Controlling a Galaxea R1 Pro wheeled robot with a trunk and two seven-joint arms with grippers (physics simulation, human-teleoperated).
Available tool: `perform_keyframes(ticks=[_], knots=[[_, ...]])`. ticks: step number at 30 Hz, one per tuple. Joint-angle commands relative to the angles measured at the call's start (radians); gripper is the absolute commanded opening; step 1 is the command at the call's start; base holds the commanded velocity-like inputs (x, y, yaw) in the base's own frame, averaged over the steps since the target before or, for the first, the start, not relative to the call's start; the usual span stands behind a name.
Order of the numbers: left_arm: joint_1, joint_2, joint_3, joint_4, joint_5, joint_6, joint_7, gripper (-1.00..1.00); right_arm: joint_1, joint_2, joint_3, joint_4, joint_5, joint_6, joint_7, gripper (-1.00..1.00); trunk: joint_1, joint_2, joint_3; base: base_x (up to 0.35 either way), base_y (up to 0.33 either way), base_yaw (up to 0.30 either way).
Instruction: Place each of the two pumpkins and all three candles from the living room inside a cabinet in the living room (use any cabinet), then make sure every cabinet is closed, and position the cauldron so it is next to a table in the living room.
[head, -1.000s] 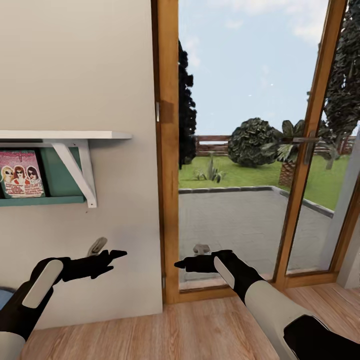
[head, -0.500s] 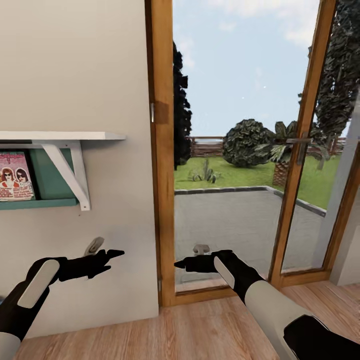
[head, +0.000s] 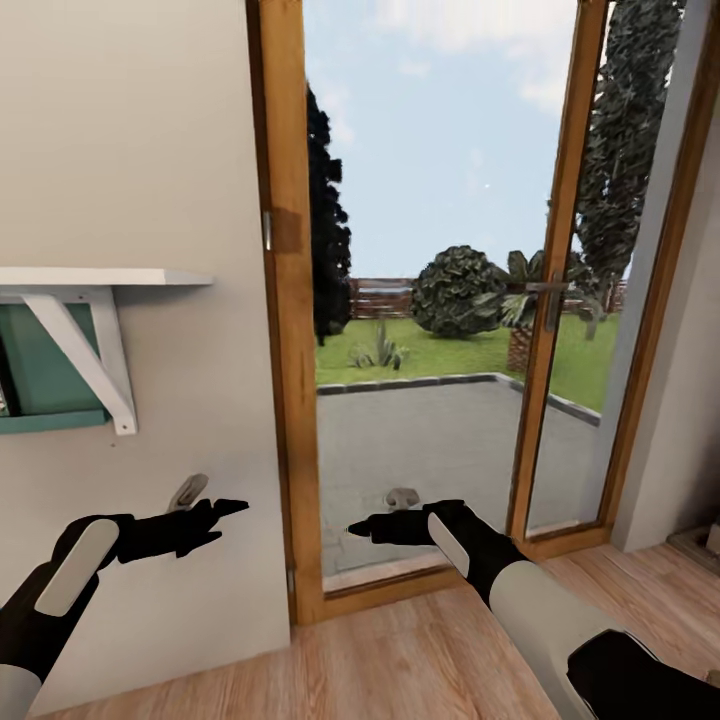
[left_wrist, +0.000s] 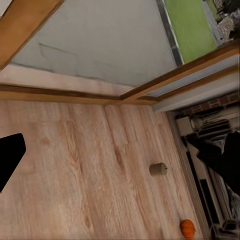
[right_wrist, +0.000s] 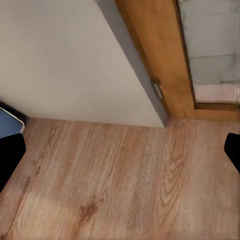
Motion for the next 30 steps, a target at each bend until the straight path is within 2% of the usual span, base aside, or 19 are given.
perform_keyframes(ticks=[1, 24, 30], knots=[[0.0, 0.001, 0.0, 0.0, -0.009, 0.002, -0.01, 1.0, -0.001, 0.0, 0.003, 0.0, -0.002, 0.003, 0.0, 1.0, 0.0, -0.001, 0.0, 0.0, 0.0, -0.223], [0.0, 0.003, 0.0, 0.002, -0.009, 0.002, -0.01, 1.0, -0.001, 0.0, 0.0, 0.001, -0.004, -0.001, 0.002, 1.0, 0.0, -0.001, 0.025, -0.005, 0.0, -0.232], [0.0, 0.004, 0.0, 0.002, 0.004, 0.002, -0.01, 1.0, -0.001, -0.002, -0.002, 0.001, -0.004, -0.004, -0.001, 1.0, 0.0, -0.001, 0.031, -0.102, 0.024, -0.242]])
